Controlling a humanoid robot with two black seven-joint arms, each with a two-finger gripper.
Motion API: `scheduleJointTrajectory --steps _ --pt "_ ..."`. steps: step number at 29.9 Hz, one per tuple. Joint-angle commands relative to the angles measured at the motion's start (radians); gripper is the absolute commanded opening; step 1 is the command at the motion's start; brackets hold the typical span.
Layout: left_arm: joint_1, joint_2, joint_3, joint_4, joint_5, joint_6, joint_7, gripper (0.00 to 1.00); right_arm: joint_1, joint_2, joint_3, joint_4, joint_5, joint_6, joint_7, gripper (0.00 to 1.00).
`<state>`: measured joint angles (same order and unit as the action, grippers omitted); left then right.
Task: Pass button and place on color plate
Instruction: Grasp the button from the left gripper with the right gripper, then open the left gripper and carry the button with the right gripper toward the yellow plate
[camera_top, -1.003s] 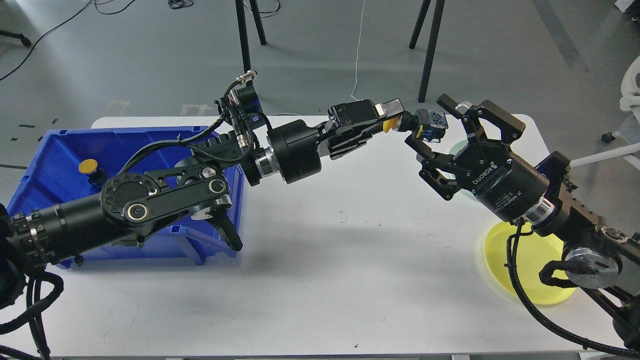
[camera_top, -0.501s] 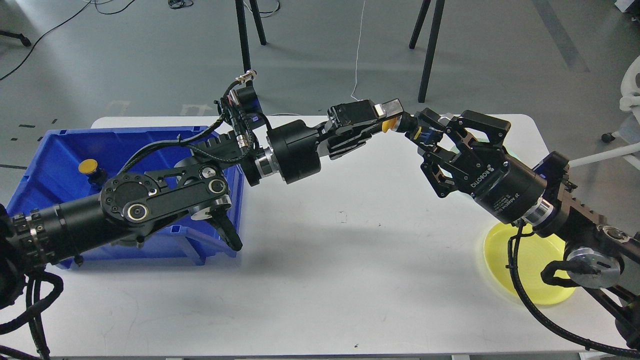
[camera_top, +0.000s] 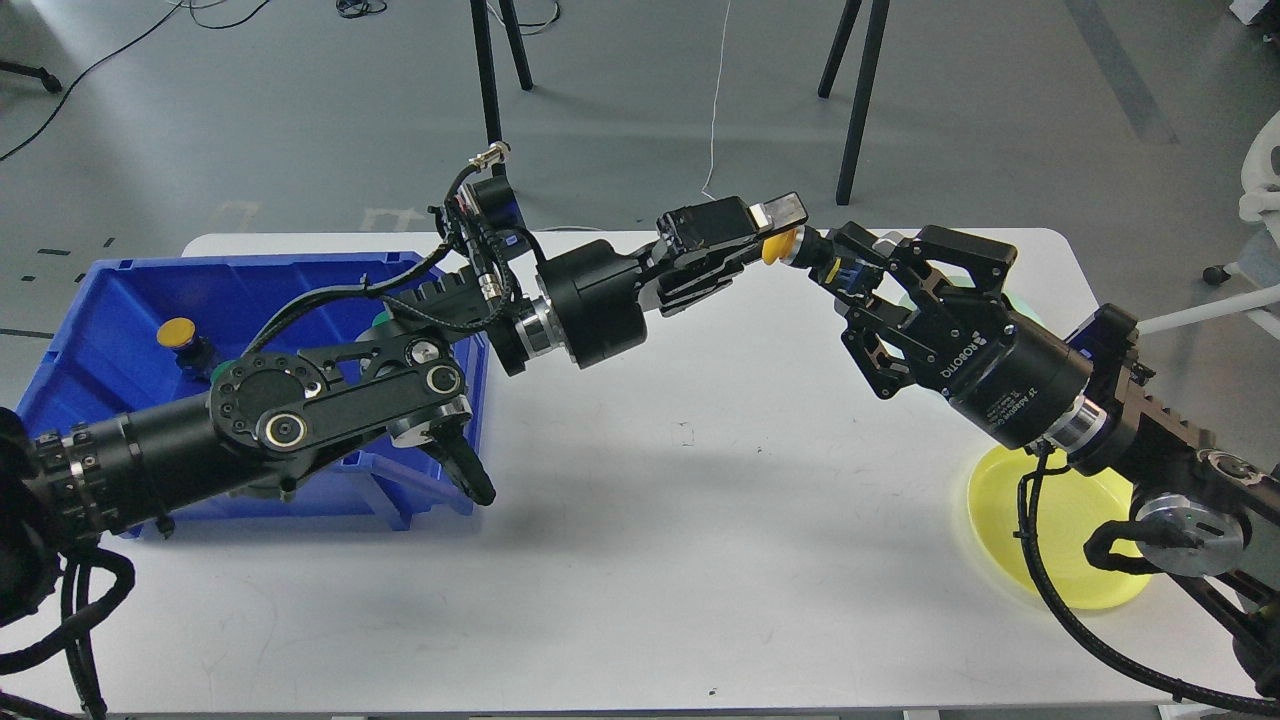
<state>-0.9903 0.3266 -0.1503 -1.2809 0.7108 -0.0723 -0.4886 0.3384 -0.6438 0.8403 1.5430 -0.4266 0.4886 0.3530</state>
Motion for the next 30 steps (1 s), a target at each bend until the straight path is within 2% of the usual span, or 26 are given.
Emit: scheduleJointTrajectory --steps 1,9,15,20,30 --pt "0.002 -0.003 0.000 -0.001 -0.001 0.005 0.000 0.61 -0.001 0.000 0.000 0.000 0.000 0.000 0.001 0.01" --pt "0.002 -0.003 -0.002 -0.003 -0.002 0.005 0.000 0.71 -0.030 -0.014 0.057 -0.001 0.016 0.000 0.007 0.01" --pt "0.002 -0.003 -0.002 -0.003 -0.004 0.006 0.000 0.74 -0.192 -0.037 0.216 -0.029 0.040 0.000 0.012 0.01" --pt "0.002 -0.004 -0.002 -0.001 -0.005 0.006 0.000 0.76 -0.326 -0.037 0.289 -0.161 0.060 0.000 0.018 0.01" --pt "0.006 -0.004 -0.002 0.000 -0.007 0.006 0.000 0.77 -0.489 -0.016 0.269 -0.351 0.333 0.000 0.012 0.01"
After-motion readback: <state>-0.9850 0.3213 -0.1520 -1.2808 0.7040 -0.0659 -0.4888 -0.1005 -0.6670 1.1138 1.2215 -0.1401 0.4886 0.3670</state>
